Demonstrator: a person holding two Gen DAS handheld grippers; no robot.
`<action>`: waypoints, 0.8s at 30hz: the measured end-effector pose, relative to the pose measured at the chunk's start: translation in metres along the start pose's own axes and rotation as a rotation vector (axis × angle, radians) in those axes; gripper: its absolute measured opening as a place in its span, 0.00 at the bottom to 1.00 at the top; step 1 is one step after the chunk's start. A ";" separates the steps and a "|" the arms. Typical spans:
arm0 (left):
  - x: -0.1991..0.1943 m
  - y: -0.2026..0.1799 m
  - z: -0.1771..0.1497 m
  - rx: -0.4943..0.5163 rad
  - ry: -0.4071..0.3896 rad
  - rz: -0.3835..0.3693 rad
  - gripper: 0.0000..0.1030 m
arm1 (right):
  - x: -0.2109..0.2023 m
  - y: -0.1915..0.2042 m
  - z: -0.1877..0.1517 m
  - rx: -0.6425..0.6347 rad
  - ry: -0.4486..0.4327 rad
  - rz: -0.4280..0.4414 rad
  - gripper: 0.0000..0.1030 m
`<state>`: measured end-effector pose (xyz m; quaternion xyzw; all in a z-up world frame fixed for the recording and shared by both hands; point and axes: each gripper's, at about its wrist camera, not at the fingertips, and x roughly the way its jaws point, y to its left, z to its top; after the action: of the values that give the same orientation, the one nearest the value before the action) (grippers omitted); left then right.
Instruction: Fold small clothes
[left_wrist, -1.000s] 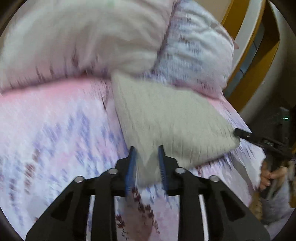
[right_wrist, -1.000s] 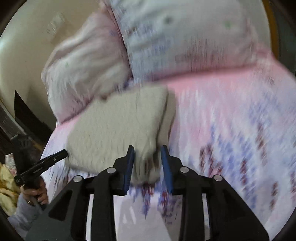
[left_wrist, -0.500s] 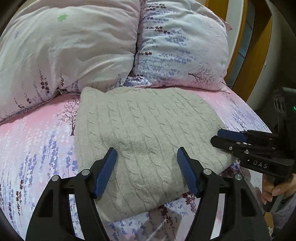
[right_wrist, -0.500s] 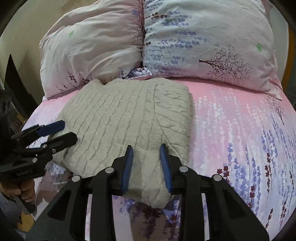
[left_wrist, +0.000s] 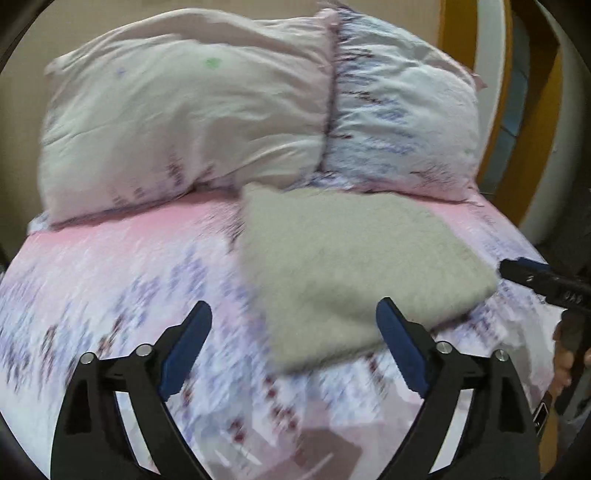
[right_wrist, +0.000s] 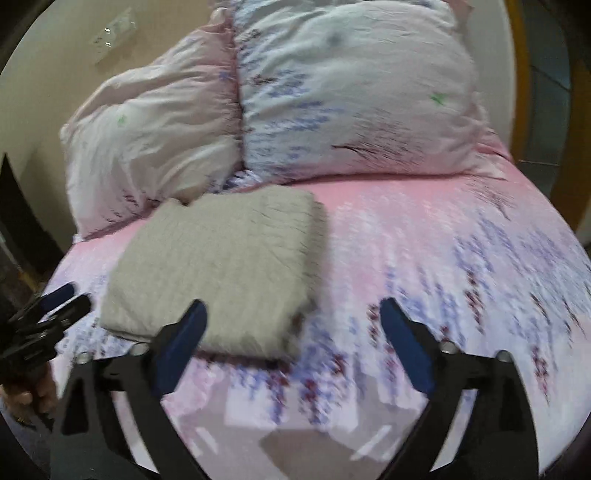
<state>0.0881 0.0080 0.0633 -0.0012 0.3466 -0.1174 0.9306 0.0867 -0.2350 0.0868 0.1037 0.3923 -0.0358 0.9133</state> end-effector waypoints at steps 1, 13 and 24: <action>-0.003 0.003 -0.005 -0.011 0.005 0.012 0.93 | -0.001 0.000 -0.005 0.007 0.008 -0.028 0.96; 0.009 -0.006 -0.036 -0.079 0.139 0.076 0.99 | 0.011 0.032 -0.045 -0.042 0.066 -0.064 0.98; 0.033 -0.023 -0.045 -0.033 0.277 0.139 0.99 | 0.028 0.050 -0.063 -0.100 0.122 -0.104 0.98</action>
<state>0.0786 -0.0178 0.0096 0.0239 0.4728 -0.0461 0.8796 0.0689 -0.1719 0.0329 0.0393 0.4535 -0.0572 0.8885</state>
